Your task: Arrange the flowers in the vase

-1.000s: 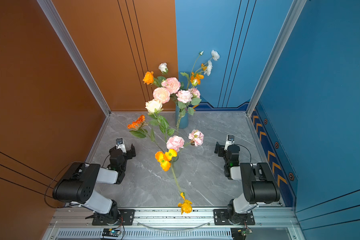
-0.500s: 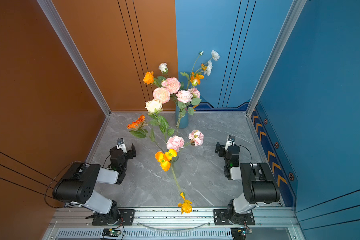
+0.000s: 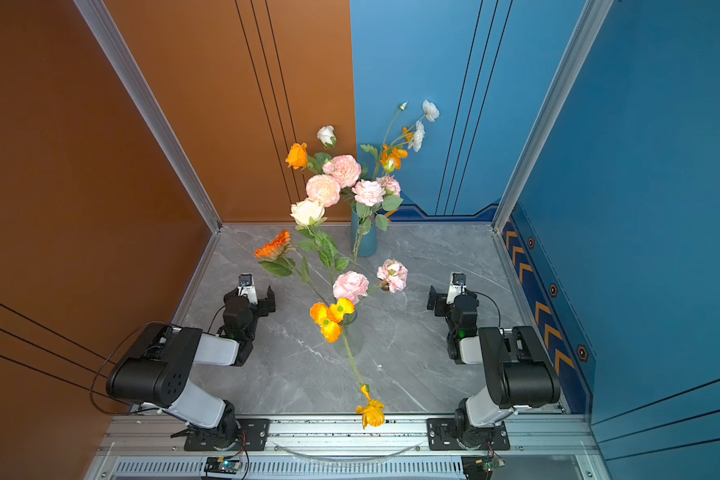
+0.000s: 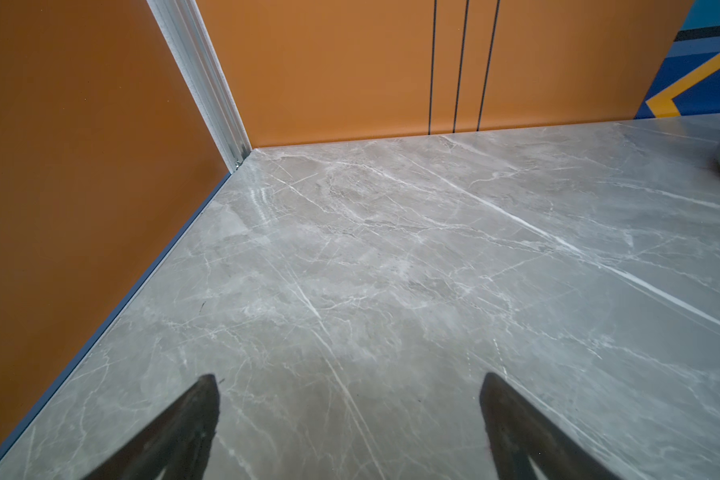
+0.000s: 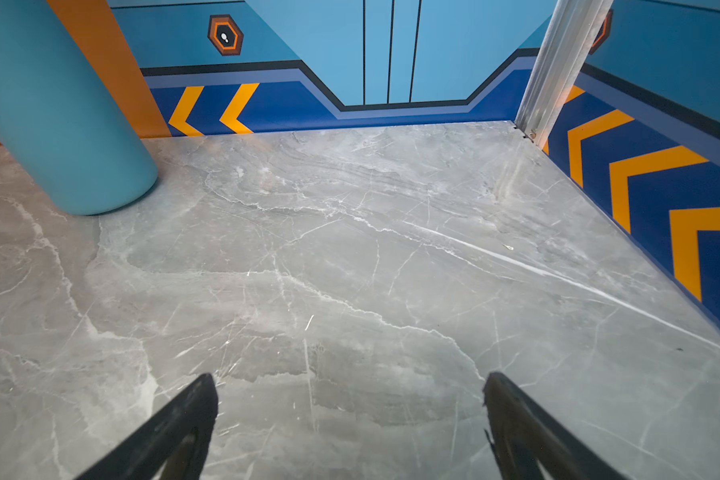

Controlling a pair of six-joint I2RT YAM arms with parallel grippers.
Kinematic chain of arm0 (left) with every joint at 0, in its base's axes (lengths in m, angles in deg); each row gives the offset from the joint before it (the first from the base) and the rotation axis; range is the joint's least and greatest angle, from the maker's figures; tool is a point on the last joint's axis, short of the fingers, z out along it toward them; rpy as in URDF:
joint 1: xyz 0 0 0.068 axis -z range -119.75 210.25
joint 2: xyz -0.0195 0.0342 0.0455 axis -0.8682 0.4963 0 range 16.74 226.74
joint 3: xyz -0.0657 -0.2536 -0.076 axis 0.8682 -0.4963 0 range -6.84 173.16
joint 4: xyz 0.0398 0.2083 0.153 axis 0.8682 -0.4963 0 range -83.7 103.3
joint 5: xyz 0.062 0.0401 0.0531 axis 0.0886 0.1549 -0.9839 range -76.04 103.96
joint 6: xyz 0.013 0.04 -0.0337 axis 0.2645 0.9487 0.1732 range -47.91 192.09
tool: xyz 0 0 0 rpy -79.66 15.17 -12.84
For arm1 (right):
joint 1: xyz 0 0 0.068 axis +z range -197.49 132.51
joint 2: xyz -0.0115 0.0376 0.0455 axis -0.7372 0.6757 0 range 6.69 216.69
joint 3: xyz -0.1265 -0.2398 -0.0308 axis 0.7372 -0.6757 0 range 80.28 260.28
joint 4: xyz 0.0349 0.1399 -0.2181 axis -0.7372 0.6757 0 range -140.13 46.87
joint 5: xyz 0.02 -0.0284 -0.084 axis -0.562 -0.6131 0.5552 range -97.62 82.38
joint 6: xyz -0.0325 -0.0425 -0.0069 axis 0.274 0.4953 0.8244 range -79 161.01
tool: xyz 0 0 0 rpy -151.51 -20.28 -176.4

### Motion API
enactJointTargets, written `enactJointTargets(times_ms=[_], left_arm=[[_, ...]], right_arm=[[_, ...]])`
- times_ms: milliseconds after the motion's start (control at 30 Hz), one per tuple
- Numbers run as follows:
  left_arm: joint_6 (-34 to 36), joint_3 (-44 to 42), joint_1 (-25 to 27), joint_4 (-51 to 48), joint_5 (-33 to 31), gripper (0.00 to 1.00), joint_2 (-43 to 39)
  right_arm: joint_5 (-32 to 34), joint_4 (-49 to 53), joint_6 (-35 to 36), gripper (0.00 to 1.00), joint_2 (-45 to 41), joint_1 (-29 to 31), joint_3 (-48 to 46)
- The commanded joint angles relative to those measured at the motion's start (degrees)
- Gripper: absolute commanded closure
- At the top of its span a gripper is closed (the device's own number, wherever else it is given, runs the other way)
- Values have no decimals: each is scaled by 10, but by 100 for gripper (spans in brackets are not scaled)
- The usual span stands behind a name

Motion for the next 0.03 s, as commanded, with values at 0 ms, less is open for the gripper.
enactJointTargets(times_ms=[0], left_arm=[[-5, 6, 1, -15, -31, 2, 3]], right_arm=[[-18, 15, 11, 0, -5, -3, 12]])
